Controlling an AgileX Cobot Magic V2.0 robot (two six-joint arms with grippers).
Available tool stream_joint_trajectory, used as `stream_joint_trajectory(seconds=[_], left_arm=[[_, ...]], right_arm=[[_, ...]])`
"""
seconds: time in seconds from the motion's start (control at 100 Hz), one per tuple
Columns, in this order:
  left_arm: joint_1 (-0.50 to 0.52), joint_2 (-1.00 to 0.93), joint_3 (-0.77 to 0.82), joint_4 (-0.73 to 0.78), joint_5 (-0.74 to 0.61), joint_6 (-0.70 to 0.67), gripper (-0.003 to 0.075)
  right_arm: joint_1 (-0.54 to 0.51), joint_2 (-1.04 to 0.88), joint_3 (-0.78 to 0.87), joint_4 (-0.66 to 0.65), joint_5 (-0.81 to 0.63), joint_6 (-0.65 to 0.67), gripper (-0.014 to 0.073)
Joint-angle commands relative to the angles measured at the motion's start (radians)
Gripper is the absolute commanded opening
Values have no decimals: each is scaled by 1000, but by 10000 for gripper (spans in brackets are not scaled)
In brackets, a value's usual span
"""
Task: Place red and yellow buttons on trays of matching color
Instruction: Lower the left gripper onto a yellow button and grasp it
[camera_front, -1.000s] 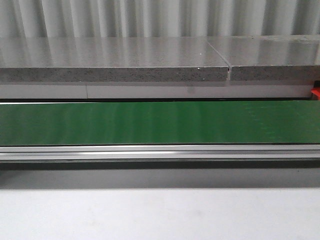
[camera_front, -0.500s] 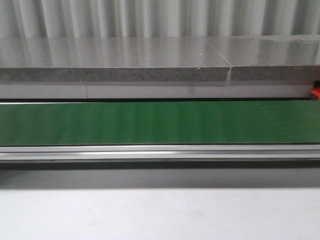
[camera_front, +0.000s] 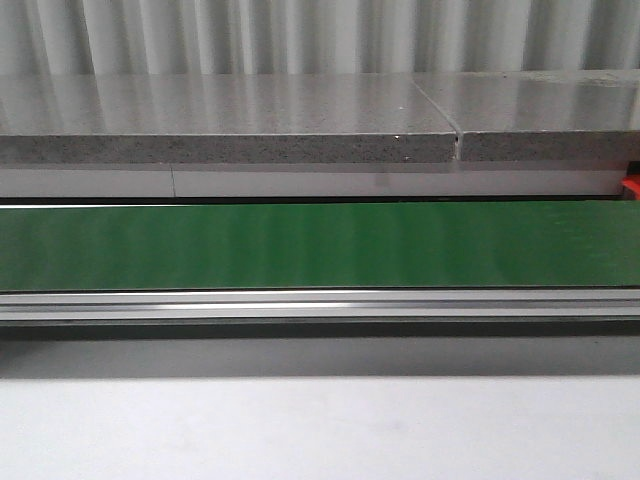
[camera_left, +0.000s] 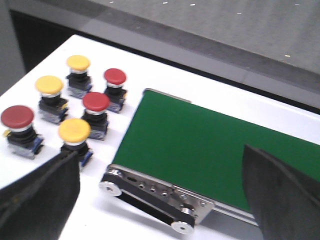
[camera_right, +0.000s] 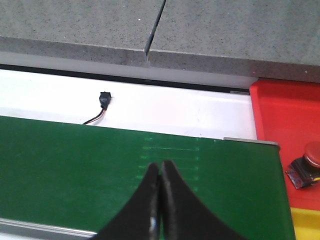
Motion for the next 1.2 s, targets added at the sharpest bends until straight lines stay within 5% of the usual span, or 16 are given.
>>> stream_joint_trajectory(seconds=[0.0,0.38,0.64,1.19], left_arm=[[49,87,-60,65,-66,-102,636],[320,567,-229,-11,-72,-109,636],[322,825,-317,-54,-69,-90,636],[322,1042,-397,-70,-90,-44,636]], right_arm=[[2,-6,-26,-5,-65,-10,-69],[2,-6,-26,-5,-65,-10,-69],[2,-6,-26,-5,-65,-10,-69],[2,-6,-26,-5,-65,-10,-69]])
